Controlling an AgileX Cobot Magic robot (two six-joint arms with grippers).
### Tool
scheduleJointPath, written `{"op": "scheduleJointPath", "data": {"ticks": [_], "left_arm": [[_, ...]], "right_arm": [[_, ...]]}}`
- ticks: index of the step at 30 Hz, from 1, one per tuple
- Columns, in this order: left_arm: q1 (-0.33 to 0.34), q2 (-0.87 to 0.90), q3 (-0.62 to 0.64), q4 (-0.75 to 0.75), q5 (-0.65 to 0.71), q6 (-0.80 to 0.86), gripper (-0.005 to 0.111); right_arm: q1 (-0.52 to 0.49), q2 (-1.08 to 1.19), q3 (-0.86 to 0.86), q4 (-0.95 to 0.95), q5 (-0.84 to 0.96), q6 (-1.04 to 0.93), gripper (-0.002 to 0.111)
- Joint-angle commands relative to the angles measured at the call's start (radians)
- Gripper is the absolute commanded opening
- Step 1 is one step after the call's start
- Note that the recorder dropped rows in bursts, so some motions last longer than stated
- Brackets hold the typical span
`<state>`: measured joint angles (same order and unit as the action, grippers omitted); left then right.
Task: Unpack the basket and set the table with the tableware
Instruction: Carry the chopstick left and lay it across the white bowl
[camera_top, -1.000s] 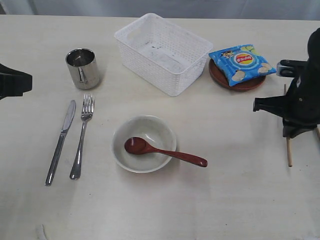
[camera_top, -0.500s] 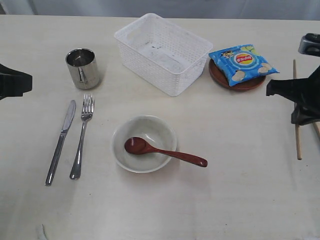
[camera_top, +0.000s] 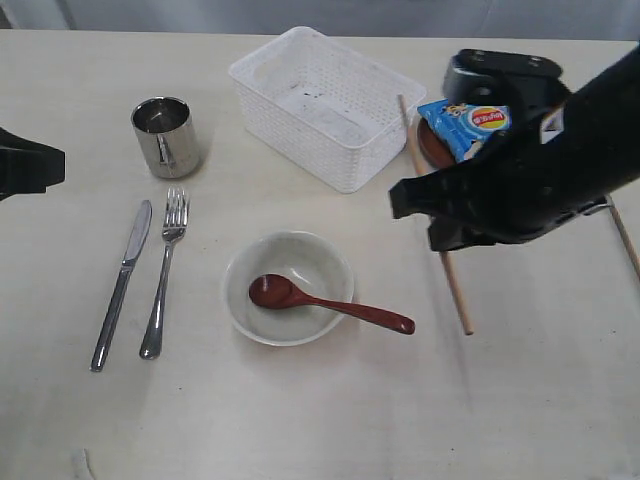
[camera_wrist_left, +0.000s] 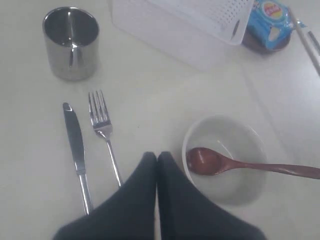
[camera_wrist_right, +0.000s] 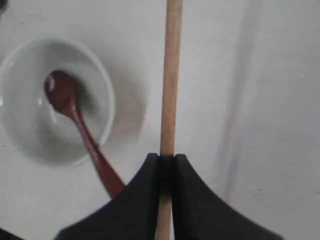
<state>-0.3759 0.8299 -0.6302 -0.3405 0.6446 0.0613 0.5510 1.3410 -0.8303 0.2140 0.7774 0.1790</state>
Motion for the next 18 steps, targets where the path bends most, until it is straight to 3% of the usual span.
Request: {"op": "scheduleJointPath", "data": {"ticks": [1, 9, 18], "left_arm": [[-0.006, -0.004, 0.007, -0.008, -0.004, 0.001, 0.0], [-0.006, -0.004, 0.007, -0.005, -0.004, 0.001, 0.0], [-0.006, -0.004, 0.007, -0.005, -0.004, 0.001, 0.0]], "right_arm": [[0.129, 0.081, -0.086, 0.006, 0.016, 0.031, -0.001], [0.292, 0.298, -0.192, 0.004, 0.001, 0.085, -0.001], [0.349, 0.42, -0.244, -0.005, -0.039, 0.112, -0.001]]}}
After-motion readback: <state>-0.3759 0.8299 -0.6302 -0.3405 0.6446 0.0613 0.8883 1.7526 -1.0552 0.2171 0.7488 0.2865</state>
